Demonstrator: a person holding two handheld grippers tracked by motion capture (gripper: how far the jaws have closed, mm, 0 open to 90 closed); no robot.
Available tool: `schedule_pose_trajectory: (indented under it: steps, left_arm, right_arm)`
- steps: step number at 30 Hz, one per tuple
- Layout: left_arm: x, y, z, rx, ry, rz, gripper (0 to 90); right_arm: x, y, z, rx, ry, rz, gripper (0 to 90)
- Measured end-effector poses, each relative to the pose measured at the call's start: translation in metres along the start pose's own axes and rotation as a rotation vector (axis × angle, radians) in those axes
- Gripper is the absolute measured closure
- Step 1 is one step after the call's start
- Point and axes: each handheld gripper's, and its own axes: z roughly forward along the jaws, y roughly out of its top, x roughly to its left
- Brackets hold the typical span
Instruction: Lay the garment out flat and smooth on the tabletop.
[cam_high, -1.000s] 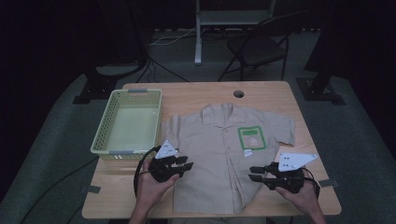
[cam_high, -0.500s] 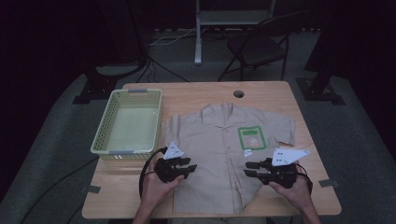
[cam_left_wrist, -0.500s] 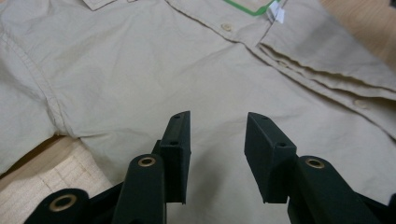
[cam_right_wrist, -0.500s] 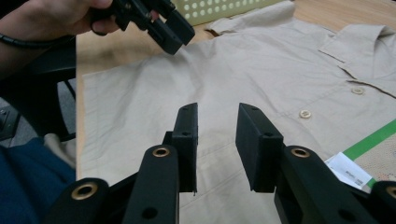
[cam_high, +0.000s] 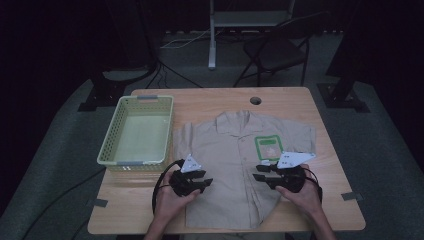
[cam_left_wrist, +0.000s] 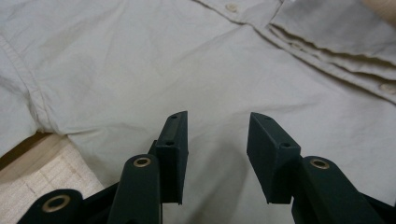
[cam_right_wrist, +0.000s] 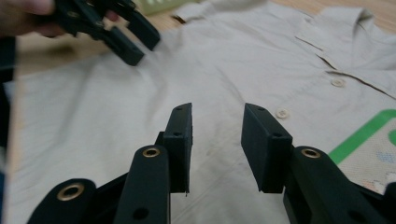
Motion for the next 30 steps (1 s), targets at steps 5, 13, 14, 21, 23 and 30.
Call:
schedule_pose_trajectory:
  steps: [5,13,14,21,23,30]
  left_arm:
    - [0.000,-0.001,0.003,0.012,0.005,0.003,59.3]
    - [0.000,-0.002,0.009,0.035,0.016,0.009,58.9]
    - [0.000,-0.003,0.010,0.037,0.018,0.006,58.9]
    - [0.002,-0.003,0.014,0.048,0.024,0.002,58.9]
    - [0.002,-0.003,0.014,0.047,0.024,0.001,58.9]
    - [0.005,0.000,0.017,0.046,0.024,-0.007,59.0]
  right_arm:
    - [-0.002,0.003,0.013,0.047,-0.053,0.013,62.4]
    - [-0.006,0.007,0.039,0.136,-0.105,0.023,62.2]
    - [-0.007,0.007,0.042,0.146,-0.112,0.026,62.3]
    - [-0.010,0.005,0.061,0.223,-0.143,0.017,63.4]
    - [-0.011,0.005,0.063,0.241,-0.138,0.022,68.2]
    - [-0.013,0.005,0.056,0.236,-0.126,0.034,83.8]
